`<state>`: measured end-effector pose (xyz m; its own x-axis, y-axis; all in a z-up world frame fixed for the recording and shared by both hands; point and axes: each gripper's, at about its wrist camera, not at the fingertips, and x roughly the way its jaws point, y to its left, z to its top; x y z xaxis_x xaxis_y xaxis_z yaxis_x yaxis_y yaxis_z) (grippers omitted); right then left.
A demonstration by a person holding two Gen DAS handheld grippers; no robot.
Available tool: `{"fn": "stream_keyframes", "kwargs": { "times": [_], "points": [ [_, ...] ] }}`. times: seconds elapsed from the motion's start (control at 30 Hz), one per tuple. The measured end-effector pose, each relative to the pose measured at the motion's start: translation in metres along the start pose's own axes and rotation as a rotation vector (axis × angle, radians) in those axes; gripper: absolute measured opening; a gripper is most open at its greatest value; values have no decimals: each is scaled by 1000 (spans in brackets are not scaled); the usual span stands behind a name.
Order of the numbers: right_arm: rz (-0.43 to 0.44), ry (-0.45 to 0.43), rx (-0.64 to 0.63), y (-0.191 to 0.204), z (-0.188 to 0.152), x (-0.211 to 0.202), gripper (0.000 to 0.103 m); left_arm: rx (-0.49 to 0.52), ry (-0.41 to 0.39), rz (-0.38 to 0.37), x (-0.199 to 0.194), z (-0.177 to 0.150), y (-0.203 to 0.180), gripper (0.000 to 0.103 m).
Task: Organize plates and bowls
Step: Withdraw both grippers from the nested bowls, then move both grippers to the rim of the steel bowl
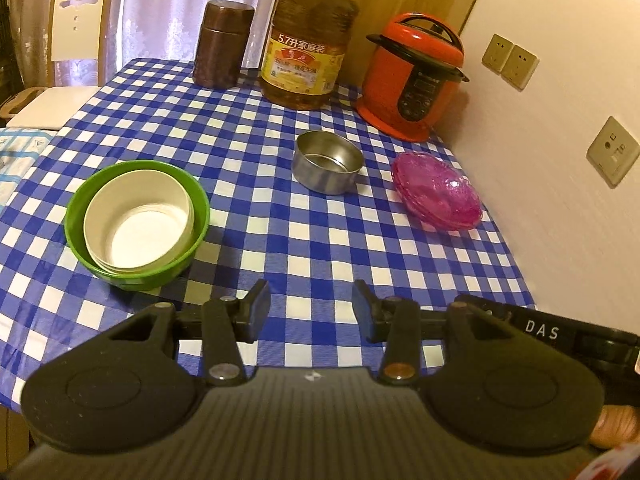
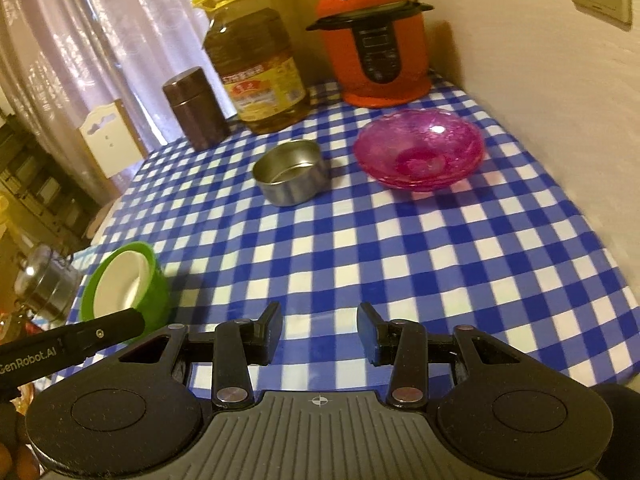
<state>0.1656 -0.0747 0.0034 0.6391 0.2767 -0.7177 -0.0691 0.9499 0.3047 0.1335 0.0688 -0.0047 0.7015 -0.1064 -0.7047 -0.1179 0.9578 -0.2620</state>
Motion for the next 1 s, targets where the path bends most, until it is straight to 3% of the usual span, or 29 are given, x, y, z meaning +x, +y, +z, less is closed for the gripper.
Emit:
{"fn": "stream_keyframes", "kwargs": {
  "times": [0.63,1.0],
  "points": [
    [-36,-23,10,-19,12,7,42,0,-1,9,25,15,-12,41],
    [17,-68,44,-33,52,40,42,-53,-8,22,80,48,-10,41]
  ]
}}
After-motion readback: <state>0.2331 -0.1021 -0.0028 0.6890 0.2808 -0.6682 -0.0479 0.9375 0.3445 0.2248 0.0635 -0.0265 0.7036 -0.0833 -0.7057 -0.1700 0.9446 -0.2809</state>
